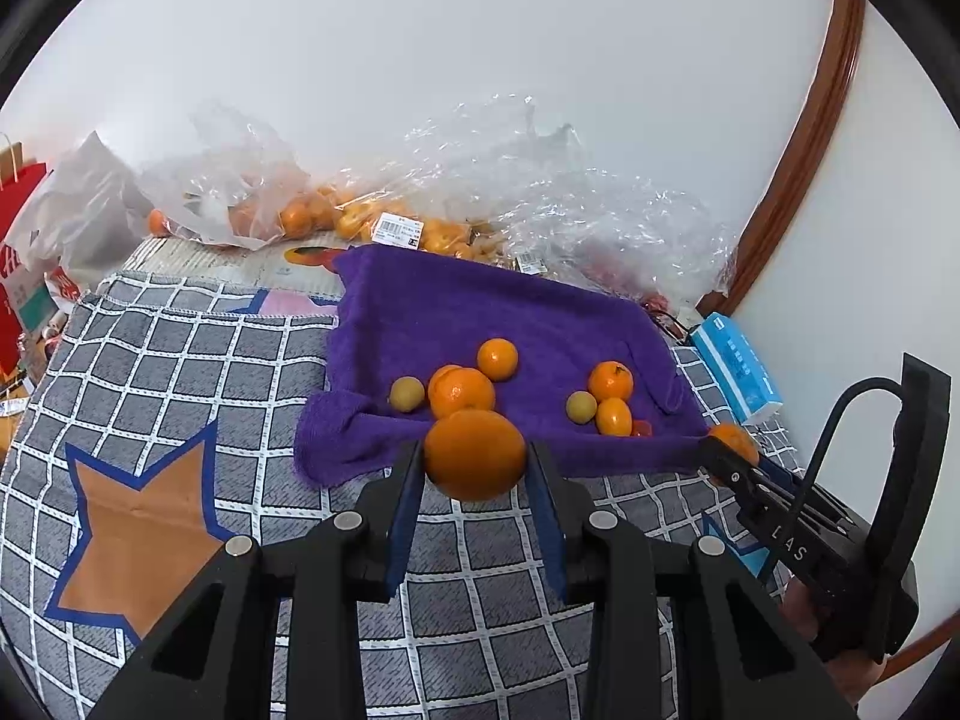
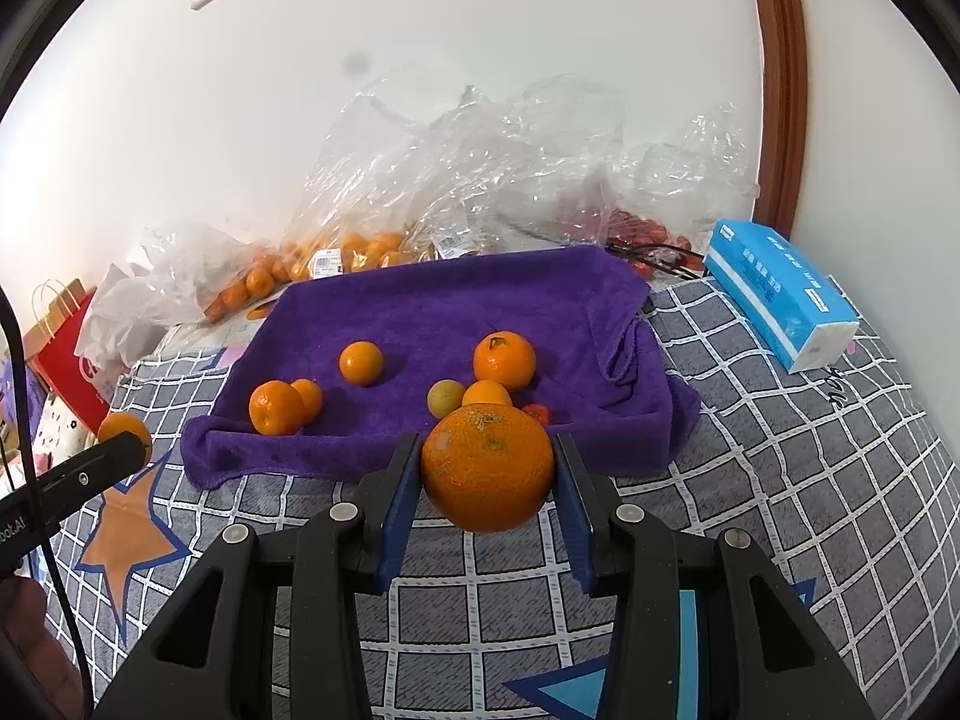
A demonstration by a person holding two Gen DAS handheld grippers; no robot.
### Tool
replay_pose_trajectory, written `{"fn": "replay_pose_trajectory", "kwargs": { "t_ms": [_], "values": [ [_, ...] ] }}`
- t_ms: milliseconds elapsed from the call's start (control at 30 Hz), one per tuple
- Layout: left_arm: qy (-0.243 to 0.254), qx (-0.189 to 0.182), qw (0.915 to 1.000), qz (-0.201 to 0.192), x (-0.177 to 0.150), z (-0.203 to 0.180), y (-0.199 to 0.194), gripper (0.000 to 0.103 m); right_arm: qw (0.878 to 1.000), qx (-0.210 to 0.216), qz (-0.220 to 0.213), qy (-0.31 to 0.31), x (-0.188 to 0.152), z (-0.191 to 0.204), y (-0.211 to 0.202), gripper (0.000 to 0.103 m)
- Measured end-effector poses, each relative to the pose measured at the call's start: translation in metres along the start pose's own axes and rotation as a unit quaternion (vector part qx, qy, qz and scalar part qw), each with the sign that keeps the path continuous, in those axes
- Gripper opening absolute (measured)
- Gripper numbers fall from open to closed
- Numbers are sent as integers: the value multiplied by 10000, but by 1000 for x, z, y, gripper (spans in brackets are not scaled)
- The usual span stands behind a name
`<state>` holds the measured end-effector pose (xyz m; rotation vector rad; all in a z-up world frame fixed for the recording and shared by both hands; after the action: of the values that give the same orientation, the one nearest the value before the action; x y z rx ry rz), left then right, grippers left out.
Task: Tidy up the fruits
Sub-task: 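Carry the orange over the towel with the left tool while the right tool carries the large orange there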
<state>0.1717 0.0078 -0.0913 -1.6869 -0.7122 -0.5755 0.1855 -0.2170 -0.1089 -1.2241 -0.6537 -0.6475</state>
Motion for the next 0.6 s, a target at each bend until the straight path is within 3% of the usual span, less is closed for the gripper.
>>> {"fn": "replay_pose_trajectory", "kwargs": {
  "t_ms": [600],
  "values": [
    [-32, 8, 10000, 49, 17, -1, 23, 33, 10000, 5, -20, 58, 17, -9, 18, 43]
  ]
}}
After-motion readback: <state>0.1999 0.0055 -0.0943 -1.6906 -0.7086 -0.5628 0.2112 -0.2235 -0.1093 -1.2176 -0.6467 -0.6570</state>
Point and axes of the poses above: each gripper's, at about its wrist camera, not at the fingertips, and y roughly the way its jaws point, z to its left, x to its top, the point moved 6 cm from there along y, roughly the way its jaws point, and after that the axes turned 5 degrees about x, right-handed, at the moved point
